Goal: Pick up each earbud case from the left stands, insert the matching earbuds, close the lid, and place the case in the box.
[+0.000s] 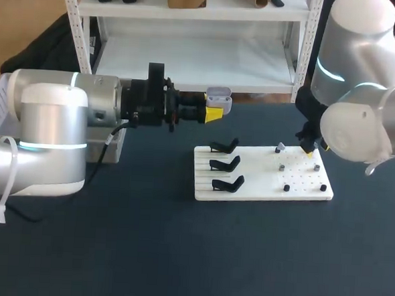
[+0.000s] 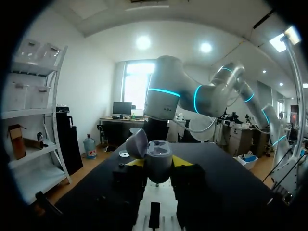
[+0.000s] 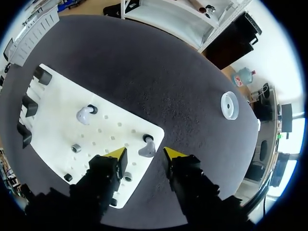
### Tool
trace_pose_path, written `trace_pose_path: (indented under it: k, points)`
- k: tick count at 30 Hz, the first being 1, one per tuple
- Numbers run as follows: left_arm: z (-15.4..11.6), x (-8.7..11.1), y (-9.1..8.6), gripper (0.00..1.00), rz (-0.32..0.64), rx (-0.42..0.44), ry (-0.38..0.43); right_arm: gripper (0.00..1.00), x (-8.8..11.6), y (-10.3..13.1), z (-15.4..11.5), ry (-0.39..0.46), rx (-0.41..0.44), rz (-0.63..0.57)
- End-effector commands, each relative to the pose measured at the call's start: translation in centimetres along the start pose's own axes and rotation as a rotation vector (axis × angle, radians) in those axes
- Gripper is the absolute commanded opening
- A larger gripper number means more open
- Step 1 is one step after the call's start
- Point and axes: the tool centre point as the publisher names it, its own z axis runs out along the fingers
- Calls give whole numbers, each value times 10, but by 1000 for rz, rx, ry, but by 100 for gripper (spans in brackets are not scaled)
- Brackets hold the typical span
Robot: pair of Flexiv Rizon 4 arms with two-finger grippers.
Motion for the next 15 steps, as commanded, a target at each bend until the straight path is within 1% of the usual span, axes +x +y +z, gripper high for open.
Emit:
trace_pose_path:
  k: [1,5,8,15]
  points:
    - [1,0,2,0,0,3,0,47,-4,-1,2,2,3,4]
    - [1,0,2,0,0,3,0,44,-5,-1,1,-1,4,14]
    - [1,0,2,0,0,3,0,38,-5,0,2,1,6,20]
    - [1,0,2,0,0,3,0,36,-5,0,2,2,9,37]
